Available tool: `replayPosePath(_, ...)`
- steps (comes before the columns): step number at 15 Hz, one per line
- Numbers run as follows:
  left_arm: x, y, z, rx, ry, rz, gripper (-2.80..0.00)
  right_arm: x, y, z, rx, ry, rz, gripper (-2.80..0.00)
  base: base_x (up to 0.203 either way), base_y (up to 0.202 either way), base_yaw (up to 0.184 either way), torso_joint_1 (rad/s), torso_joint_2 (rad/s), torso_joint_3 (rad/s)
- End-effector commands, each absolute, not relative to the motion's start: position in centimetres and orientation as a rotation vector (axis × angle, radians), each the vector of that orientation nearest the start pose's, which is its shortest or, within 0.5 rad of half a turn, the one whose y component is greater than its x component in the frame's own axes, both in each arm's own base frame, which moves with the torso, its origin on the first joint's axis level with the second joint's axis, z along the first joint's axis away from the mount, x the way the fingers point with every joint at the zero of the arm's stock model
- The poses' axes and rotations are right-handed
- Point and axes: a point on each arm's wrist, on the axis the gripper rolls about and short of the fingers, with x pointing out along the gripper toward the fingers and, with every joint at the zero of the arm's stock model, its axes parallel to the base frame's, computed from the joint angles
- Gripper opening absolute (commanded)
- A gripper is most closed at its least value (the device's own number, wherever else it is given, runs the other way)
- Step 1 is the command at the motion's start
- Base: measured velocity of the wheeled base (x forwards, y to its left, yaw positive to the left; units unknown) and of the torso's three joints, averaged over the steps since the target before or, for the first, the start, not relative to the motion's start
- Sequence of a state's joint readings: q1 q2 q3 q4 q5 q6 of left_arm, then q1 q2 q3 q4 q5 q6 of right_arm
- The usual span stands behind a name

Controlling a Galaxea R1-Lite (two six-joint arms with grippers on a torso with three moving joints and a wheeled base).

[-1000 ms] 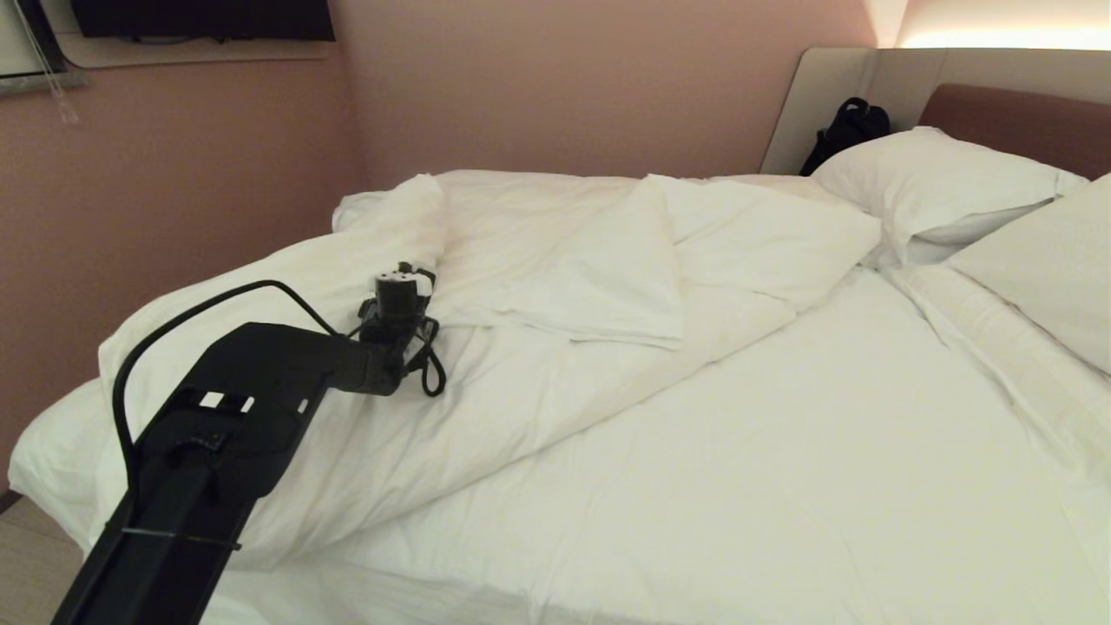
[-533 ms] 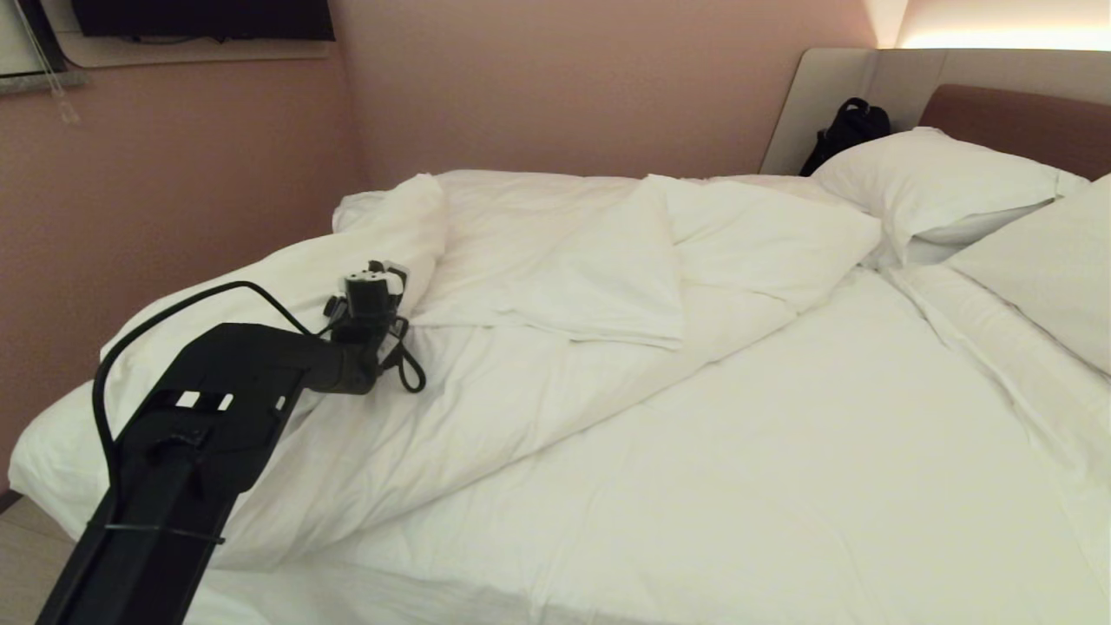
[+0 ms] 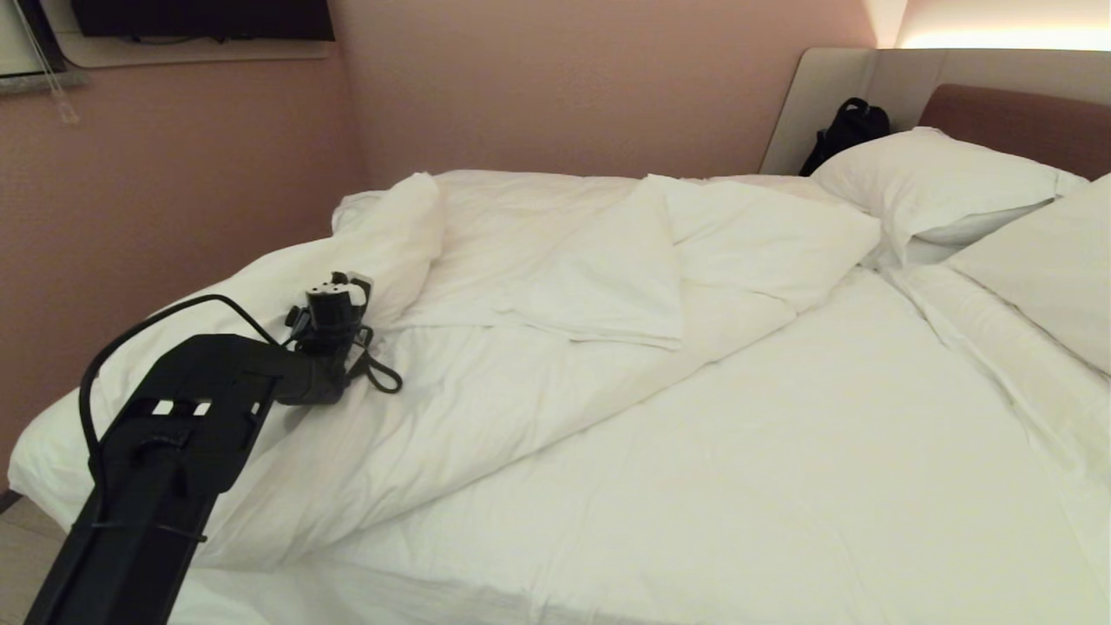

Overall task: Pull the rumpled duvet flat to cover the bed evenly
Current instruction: Flatten the corners of the folded blanket

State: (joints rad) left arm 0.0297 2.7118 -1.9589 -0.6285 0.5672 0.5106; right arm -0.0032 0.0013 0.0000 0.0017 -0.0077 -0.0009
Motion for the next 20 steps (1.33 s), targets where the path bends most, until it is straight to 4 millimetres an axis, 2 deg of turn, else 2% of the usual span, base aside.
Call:
replayPosePath(1,55.0,3.8,4.2,0.531,0.285,0.568,0.00,-2.3,0.0,7.5,-0.001,0.003,-0.011,-2.80,0.000,0.000,0.000,0.000,0.00,0.000)
replayPosePath(4,54.9,4.5,4.5,0.525,0.281,0.580,0.00,-2.3,0.0,7.5,-0.002,0.003,-0.011,-2.80,0.000,0.000,0.000,0.000,0.00,0.000)
replayPosePath(5,54.9,4.6,4.6,0.525,0.279,0.582,-2.80,-2.3,0.0,7.5,-0.001,0.003,-0.011,-2.80,0.000,0.000,0.000,0.000,0.00,0.000)
replayPosePath(10,54.8,5.3,5.4,0.511,0.242,0.607,-2.80,-2.3,0.0,7.5,0.000,0.003,-0.011,-2.80,0.000,0.000,0.000,0.000,0.00,0.000)
replayPosePath(14,54.2,7.2,8.0,0.486,0.191,0.652,-2.80,-2.3,0.0,7.5,-0.002,0.003,-0.011,-2.80,0.000,0.000,0.000,0.000,0.00,0.000)
replayPosePath(16,53.9,8.7,8.7,0.459,0.180,0.684,-2.80,-2.3,0.0,7.5,-0.002,0.003,-0.011,-2.80,0.000,0.000,0.000,0.000,0.00,0.000)
replayPosePath(18,53.1,12.5,8.8,0.435,0.193,0.752,-2.80,-2.3,0.0,7.5,-0.002,0.003,-0.011,-2.80,0.000,0.000,0.000,0.000,0.00,0.000)
replayPosePath(20,52.4,15.3,8.8,0.417,0.201,0.799,-2.80,-2.3,0.0,7.5,-0.002,0.003,-0.011,-2.80,0.000,0.000,0.000,0.000,0.00,0.000)
